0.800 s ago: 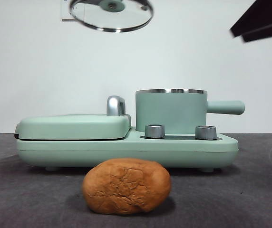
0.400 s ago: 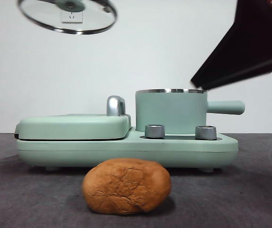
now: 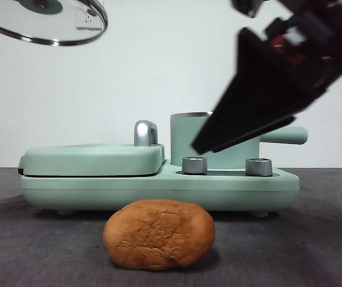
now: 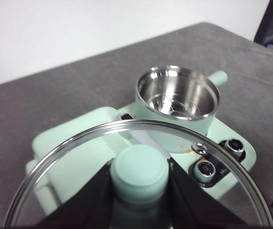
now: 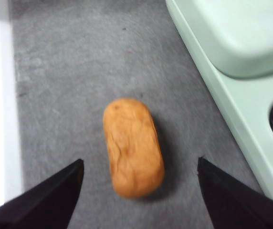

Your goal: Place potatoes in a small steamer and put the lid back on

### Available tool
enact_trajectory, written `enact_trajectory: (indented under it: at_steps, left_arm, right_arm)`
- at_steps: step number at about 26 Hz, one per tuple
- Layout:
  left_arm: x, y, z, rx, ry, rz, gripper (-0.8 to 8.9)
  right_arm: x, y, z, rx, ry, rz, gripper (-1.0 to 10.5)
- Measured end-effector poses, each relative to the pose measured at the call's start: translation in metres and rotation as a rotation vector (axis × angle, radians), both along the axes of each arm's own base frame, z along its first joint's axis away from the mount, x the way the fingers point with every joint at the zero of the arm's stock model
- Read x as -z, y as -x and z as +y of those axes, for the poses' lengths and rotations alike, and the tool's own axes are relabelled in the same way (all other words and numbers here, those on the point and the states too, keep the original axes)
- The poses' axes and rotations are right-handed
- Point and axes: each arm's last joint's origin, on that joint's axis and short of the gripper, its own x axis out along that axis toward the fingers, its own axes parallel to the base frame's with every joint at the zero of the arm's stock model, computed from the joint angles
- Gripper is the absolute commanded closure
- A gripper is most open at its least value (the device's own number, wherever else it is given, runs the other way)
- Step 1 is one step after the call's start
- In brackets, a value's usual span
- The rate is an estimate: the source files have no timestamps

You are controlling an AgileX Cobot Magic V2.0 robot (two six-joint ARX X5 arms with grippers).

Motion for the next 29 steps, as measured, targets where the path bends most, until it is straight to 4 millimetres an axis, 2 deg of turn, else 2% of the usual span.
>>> enact_trajectory:
  at_steps: [8,15,22,25,29]
  left_arm:
    - [-0.002,0.003,0.003,-0.014,0.002,-0.007,8.00]
    - [0.000,0.003,0.004,-0.015,-0.003,0.010,8.00]
    - [0.000,0.003,0.004,-0.015,-0.003,0.012,8.00]
    - [0.000,0.004,0.004,-0.014,-0.005,0.017,8.00]
    - [0.000,0.004,0.004,-0.015,-0.004,0.015,8.00]
  right_arm:
    - [0.013,-0.020,0.032,-0.043,0.058,0.067,5.7]
    - [0.027,-0.022,0.051,-0.088,0.101,0.110,5.7]
    - [0.040,-0.017,0.058,-0.046,0.214,0.079,5.7]
    - [0.042,-0.014,0.058,-0.013,0.276,0.052,7.2]
    - [0.041,-0.011,0.056,-0.023,0.297,0.106,7.4]
